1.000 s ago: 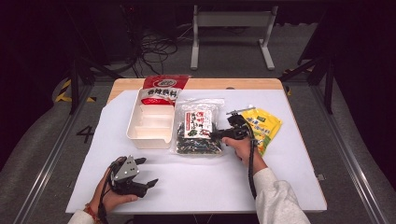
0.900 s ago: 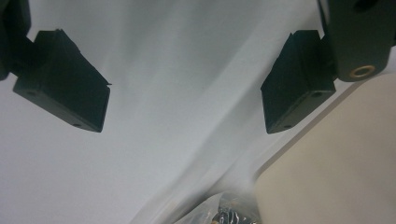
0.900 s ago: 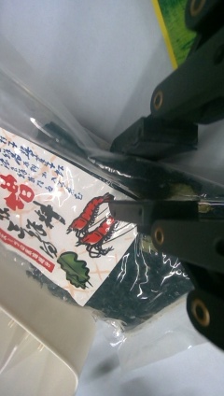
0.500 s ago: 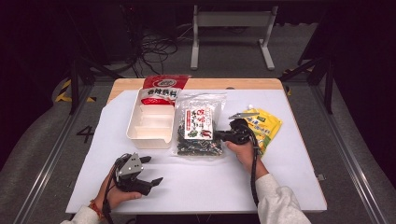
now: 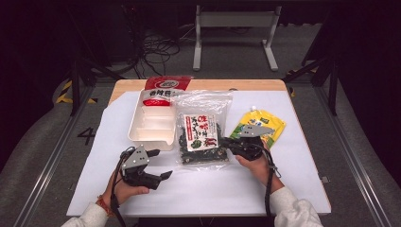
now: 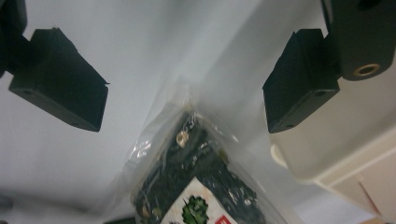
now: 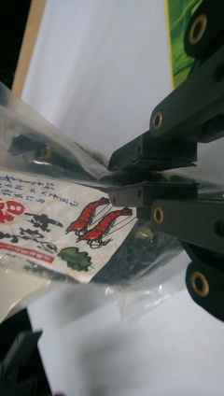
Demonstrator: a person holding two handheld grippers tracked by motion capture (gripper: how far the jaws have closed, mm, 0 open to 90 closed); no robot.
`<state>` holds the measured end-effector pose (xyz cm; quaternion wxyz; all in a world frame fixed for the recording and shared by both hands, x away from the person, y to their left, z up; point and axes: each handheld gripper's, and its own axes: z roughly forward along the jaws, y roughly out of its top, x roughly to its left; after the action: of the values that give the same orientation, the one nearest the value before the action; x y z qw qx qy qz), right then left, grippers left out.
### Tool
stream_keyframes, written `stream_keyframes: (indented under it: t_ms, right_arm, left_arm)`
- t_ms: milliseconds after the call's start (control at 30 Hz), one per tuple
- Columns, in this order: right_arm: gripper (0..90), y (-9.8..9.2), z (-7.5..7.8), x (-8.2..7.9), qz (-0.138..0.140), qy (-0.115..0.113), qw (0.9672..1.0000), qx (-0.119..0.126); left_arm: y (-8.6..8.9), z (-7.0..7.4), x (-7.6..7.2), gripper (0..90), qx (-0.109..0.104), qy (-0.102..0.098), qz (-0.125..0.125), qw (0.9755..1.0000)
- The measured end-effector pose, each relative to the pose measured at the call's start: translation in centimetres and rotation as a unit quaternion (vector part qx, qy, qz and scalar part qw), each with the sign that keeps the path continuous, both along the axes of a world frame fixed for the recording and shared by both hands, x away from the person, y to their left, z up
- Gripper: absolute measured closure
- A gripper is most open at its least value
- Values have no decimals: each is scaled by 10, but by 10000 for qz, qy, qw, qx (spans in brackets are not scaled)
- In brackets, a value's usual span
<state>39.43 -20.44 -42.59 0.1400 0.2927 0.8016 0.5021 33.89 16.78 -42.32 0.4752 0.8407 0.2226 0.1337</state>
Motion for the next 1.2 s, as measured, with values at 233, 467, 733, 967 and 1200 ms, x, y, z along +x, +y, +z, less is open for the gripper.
stream_keyframes:
  t_ms: [233, 467, 733, 967, 1200]
  right_arm:
    - [820, -2, 4, -16, 402, -447, 9982, -28]
    - [820, -3, 8, -26, 672, -674, 9954, -124]
    - [815, -1, 10, -32, 795, -763, 9939, -93]
    - [807, 5, 7, -33, 831, -724, 9939, 14]
    - [804, 11, 7, -36, 816, -745, 9939, -48]
  left_arm:
    - [-14, 16, 16, 137, -344, 24, 202, 9992]
    - [-23, 20, 28, 131, -423, 41, 152, 9990]
    - [-33, 24, 33, 163, -561, 3, 77, 9984]
    - [-37, 27, 34, 254, -673, 3, -29, 9977]
    - [-42, 31, 33, 495, -674, -168, -461, 9965]
